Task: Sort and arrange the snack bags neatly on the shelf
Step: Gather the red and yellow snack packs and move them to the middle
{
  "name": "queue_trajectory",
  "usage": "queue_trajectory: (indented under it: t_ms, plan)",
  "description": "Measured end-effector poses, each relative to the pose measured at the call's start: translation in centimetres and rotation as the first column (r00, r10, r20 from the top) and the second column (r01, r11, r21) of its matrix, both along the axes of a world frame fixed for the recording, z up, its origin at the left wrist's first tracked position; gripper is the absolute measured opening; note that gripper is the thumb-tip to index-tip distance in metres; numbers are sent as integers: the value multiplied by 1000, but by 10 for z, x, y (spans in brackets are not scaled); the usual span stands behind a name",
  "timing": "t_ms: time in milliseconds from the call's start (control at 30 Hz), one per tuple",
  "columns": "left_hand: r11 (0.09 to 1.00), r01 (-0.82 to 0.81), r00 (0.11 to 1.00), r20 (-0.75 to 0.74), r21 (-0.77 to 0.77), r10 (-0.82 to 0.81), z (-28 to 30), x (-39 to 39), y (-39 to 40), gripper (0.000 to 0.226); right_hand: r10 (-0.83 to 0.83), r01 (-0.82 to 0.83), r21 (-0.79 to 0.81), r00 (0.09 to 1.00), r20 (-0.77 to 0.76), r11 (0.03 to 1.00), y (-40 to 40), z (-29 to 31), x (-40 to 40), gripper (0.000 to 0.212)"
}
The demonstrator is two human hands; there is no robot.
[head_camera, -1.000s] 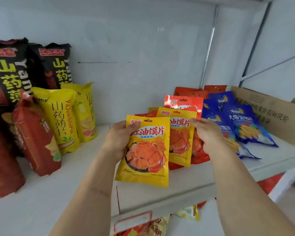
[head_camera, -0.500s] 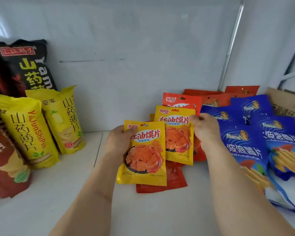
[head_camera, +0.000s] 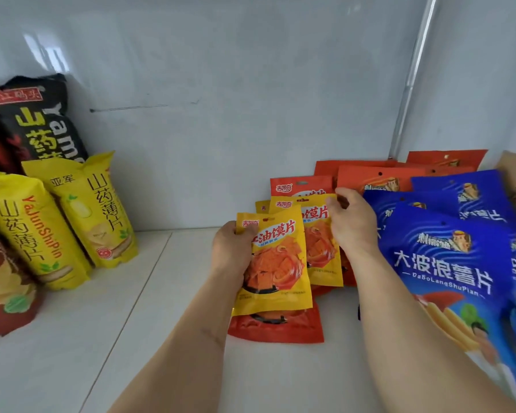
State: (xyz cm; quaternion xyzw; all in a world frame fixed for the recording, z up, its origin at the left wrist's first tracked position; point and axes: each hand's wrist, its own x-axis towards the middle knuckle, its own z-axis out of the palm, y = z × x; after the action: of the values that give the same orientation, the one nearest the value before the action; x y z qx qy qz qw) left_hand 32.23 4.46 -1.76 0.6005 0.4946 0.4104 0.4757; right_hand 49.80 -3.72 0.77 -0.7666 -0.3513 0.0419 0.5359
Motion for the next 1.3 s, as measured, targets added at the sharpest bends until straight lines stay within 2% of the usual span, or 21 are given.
queue_trajectory:
  t_ms: [167, 367, 467, 567, 667, 800, 933, 1067, 1167, 1300]
  plan:
    - [999, -28, 999, -18, 15, 28, 6, -1, -2, 20, 18, -18, -3, 998, 64, 1000, -2, 1, 2, 42]
    - [991, -73, 996, -47, 112, 79, 13, -10, -11, 16, -24, 29, -17, 966, 258, 999, -5, 5, -1, 41]
    - [986, -102, 993, -47, 132, 109, 17, -13, -18, 29, 1, 17, -47, 937, 350, 999, -9, 7, -3, 37]
    - [975, -140, 983, -91, 174, 158, 20, -17, -25, 49, 17, 24, -81, 880, 474, 996, -18, 7, -11, 34]
    - [927, -171, 936, -240, 333, 259, 19, -26, -33, 47, 57, 6, -98, 776, 628, 995, -30, 2, -27, 28]
    - [823, -38, 764, -514, 567, 390, 11, -45, -48, 36, 169, -96, -139, 613, 772, 986, -42, -10, -51, 20]
    - [740, 74, 694, -567, 669, 443, 2, -67, -56, 29, 251, -162, -195, 509, 824, 967, -48, -19, -75, 17]
    - [638, 164, 660, -564, 752, 495, -7, -94, -55, 18, 279, -172, -223, 476, 834, 959, -48, -23, -100, 15]
    - [615, 218, 623, -593, 758, 510, -11, -114, -55, 15, 292, -172, -239, 462, 838, 956, -46, -23, -121, 14]
    - [573, 271, 618, -596, 773, 512, -16, -144, -55, 11, 274, -140, -235, 473, 838, 962, -42, -20, -153, 19]
